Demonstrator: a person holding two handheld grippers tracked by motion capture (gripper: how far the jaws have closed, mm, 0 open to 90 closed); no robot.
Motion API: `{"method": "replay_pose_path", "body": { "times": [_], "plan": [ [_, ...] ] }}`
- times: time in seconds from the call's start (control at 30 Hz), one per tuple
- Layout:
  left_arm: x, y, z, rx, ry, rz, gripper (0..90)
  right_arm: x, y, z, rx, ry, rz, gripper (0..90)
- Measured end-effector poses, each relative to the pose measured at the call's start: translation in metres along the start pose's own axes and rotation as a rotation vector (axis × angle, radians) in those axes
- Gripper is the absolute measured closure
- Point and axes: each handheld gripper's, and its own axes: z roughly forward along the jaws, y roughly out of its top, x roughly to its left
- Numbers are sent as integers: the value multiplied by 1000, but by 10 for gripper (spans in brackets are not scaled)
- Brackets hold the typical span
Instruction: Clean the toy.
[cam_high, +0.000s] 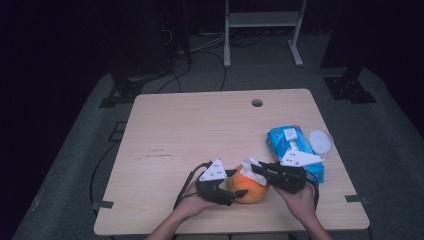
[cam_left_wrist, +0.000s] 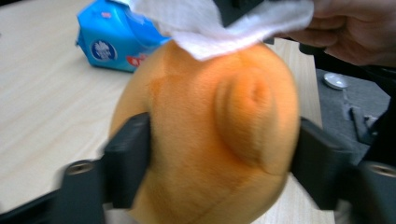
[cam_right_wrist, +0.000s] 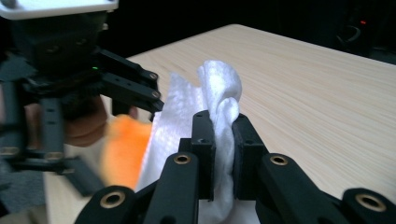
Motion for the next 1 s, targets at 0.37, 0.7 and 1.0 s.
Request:
{"method": "replay_pose_path", "body": {
  "times": [0.37, 0.7, 1.0],
  "plan": [
    [-5, 6, -5, 20, 33, 58, 404, 20, 6, 14, -28, 116, 7, 811],
    [-13, 4, 0, 33, 10, 130, 400, 10, 3, 9, -1, 35, -6, 811],
    [0, 1, -7, 6, 15, 60, 410, -17, -4, -5, 24, -100, 25, 811]
  ]
}}
